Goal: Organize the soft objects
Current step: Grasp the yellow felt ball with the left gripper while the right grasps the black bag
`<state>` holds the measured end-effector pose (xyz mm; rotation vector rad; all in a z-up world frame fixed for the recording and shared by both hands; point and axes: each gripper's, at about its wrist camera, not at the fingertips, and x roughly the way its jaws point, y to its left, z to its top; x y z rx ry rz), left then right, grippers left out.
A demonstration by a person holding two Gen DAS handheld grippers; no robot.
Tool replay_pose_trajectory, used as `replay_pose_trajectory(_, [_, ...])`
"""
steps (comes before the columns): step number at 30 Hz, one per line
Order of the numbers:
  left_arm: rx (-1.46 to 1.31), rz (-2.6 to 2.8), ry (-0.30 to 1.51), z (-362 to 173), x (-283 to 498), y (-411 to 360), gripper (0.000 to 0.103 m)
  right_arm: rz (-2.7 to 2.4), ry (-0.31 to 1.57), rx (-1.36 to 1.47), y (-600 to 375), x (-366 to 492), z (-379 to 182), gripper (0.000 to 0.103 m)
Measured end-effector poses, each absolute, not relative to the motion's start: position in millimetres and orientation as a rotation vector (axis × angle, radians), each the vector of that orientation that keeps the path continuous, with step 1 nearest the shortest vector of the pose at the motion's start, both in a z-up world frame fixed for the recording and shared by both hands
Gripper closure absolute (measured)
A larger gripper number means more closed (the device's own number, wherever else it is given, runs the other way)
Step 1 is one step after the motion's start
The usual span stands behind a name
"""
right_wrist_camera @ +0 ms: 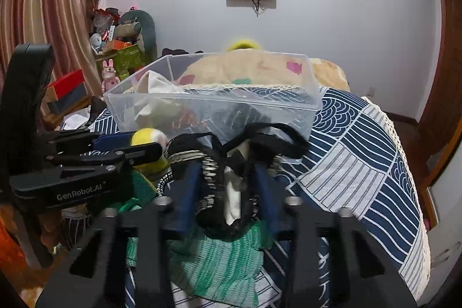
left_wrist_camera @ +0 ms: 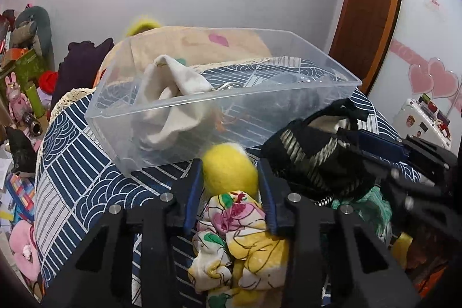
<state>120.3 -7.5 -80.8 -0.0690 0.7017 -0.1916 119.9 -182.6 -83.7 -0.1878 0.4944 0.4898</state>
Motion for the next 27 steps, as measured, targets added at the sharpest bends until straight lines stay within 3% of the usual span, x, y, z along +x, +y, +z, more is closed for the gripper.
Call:
replay_pose_trajectory(13, [-0.065, -0.193, 0.593, -46.8, 93.7, -3.4, 0.067, 0.499, 0.398, -0.181, -192.0, 99.7, -55.8, 0.087])
replay_pose_trajectory(14, [-0.066, -0.190, 0.584, -43.8, 92.4, -2.7, 0.067, 0.497, 0.385, -0.179, -193.1, 97.5, -52.5, 0.095])
replay_pose_trajectory(15, [-0.069, -0.187, 0.574, -41.0, 91.4, -1.6, 0.067, 0.499, 0.377, -0.177, -193.7, 96.4, -49.8, 0.097])
replay_pose_trajectory(21, [-0.094, -0.172, 0.539, -26.4, 87.1, 7.9, 0.067, 0.505, 0.345, -0.177, -197.3, 94.7, -36.1, 0.097])
replay_pose_trajectory(22, [-0.095, -0.168, 0.538, -25.5, 86.2, 9.4, 0.067, 0.508, 0.359, -0.165, -199.8, 96.9, -37.6, 0.093])
replay_pose_trajectory(24, [-0.093, -0.164, 0.535, -24.7, 84.8, 11.5, 0.067, 0.506, 0.397, -0.148, -204.0, 101.5, -43.0, 0.062])
replay_pose_trajectory(25, [-0.094, -0.163, 0.534, -24.6, 82.9, 12.9, 0.067, 0.508, 0.407, -0.132, -207.0, 102.6, -46.8, 0.026])
replay_pose_trajectory(26, [-0.096, -0.165, 0.533, -24.5, 80.7, 13.4, 0.067, 0.504, 0.402, -0.121, -209.4, 101.6, -49.6, 0.006])
replay_pose_trajectory(27, [-0.097, -0.167, 0.531, -24.3, 78.1, 14.4, 0.066, 0.500, 0.396, -0.117, -211.0, 99.7, -52.2, 0.003])
